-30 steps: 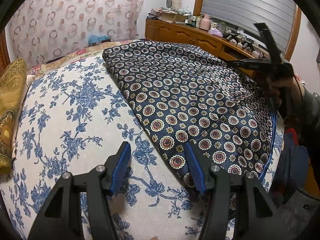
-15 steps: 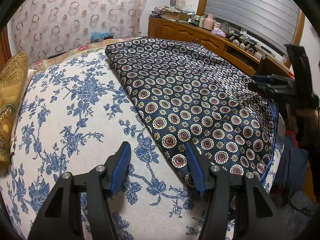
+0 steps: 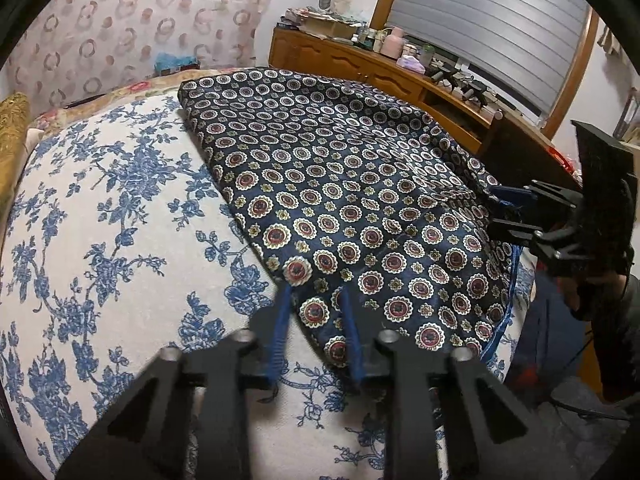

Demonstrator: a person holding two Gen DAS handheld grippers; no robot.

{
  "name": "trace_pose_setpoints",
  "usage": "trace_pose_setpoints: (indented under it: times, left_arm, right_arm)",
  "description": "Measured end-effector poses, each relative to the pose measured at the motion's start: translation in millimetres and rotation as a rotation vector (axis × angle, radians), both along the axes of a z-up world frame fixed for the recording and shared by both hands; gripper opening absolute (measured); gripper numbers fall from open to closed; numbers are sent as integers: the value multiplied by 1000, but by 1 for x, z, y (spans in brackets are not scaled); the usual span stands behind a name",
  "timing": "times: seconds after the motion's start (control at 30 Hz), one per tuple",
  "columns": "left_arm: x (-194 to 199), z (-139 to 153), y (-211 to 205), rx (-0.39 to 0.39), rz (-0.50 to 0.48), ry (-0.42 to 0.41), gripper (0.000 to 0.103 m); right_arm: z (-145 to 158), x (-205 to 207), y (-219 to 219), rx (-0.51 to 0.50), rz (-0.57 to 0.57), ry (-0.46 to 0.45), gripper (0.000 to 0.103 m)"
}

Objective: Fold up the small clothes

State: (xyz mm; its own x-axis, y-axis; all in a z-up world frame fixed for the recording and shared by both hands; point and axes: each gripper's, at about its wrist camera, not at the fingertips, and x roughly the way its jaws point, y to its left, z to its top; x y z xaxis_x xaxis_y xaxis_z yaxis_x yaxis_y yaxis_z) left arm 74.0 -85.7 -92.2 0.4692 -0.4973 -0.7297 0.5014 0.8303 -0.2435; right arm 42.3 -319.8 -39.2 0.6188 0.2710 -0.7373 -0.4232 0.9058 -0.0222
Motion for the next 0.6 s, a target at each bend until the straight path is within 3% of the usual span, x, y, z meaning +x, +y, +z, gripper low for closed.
trace_pose_setpoints:
  times: [0.1, 0.3, 0.6]
  left_arm:
    - [-2, 7, -2, -16, -10, -25, 2]
    - [-1, 40, -6, -65, -23, -104, 1]
    - [23, 63, -17, -88, -8, -145, 1]
  right_arm:
    - [6, -6, 0, -9, 6, -17, 72]
    - [15, -19, 11, -1, 47, -25, 75]
    - [12, -29, 25, 13, 126, 11, 76]
